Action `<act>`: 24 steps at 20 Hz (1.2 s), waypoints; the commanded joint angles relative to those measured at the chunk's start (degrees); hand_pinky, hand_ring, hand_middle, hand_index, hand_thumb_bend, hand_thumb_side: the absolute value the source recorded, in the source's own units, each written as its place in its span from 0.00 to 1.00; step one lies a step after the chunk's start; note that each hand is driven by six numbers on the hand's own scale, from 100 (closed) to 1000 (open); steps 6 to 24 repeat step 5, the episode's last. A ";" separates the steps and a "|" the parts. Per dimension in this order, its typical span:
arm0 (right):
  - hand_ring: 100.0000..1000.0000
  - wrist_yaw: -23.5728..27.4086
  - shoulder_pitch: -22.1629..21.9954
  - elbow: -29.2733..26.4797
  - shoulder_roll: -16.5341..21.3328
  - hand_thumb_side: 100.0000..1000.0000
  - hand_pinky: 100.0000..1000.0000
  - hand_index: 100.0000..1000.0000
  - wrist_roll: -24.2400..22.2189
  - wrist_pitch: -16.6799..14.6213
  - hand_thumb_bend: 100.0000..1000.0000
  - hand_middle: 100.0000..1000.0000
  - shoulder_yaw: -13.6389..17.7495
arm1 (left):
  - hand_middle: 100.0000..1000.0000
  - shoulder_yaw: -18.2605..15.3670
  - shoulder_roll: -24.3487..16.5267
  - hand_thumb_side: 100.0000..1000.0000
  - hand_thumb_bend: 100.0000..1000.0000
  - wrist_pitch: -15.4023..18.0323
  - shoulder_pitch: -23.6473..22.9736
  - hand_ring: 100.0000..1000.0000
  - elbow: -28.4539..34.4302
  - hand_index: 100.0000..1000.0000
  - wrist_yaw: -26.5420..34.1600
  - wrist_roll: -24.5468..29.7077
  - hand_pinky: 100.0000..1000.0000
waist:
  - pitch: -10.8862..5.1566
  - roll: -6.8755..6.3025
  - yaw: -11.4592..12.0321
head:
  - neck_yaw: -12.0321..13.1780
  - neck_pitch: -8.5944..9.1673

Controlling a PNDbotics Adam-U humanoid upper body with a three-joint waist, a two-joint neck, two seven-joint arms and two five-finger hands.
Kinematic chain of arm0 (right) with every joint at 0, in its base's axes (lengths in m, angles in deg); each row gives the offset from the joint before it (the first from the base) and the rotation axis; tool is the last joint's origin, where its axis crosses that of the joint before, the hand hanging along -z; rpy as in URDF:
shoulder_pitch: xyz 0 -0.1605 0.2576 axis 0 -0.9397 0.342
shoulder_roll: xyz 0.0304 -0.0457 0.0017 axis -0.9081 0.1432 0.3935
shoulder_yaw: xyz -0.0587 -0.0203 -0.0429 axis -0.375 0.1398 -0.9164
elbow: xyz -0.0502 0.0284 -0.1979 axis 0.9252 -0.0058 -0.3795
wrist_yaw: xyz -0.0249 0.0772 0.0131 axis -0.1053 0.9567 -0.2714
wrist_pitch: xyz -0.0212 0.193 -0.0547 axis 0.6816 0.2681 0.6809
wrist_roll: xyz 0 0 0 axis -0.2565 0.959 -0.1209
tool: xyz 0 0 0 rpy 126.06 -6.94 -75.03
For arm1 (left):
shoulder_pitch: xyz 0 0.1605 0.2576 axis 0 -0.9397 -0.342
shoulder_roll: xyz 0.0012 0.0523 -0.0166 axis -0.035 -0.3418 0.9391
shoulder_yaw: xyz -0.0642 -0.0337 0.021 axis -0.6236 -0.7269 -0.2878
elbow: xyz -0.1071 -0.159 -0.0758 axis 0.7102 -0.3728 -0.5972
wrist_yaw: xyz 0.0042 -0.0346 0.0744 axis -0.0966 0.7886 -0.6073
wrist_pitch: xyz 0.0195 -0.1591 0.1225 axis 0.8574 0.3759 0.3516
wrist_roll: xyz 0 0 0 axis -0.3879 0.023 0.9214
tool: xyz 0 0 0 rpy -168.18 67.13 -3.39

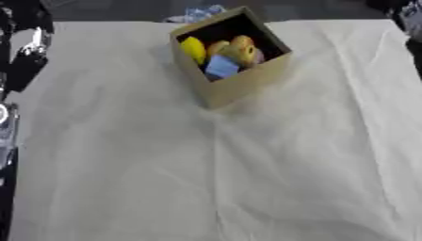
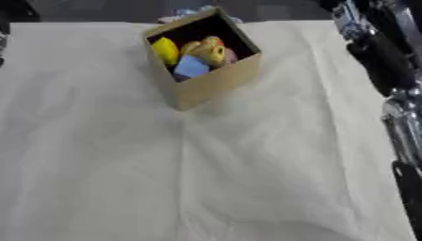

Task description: Pick up objects on the table and place them in the box.

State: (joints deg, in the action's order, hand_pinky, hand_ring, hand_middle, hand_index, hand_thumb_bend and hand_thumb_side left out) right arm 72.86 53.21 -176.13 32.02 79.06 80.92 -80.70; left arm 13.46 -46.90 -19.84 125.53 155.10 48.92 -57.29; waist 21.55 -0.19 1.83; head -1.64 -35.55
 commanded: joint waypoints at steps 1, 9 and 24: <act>0.80 1.47 -1.14 0.19 0.15 0.61 0.89 0.79 0.75 0.75 0.00 0.65 1.71 | 0.64 0.93 0.47 0.71 0.17 -1.51 -2.66 0.64 5.95 0.82 3.22 -3.16 0.82 | -0.99 -0.11 -0.11 | 0.05 1.08; 0.80 2.00 -3.14 1.14 -0.15 0.62 0.89 0.78 0.86 1.30 0.00 0.65 2.19 | 0.64 2.19 1.65 0.72 0.18 -3.94 -8.68 0.64 11.97 0.82 6.92 -6.87 0.82 | -0.98 -0.22 -0.46 | 0.36 1.15; 0.80 2.00 -3.14 1.14 -0.15 0.62 0.89 0.78 0.86 1.30 0.00 0.65 2.19 | 0.64 2.19 1.65 0.72 0.18 -3.94 -8.68 0.64 11.97 0.82 6.92 -6.87 0.82 | -0.98 -0.22 -0.46 | 0.36 1.15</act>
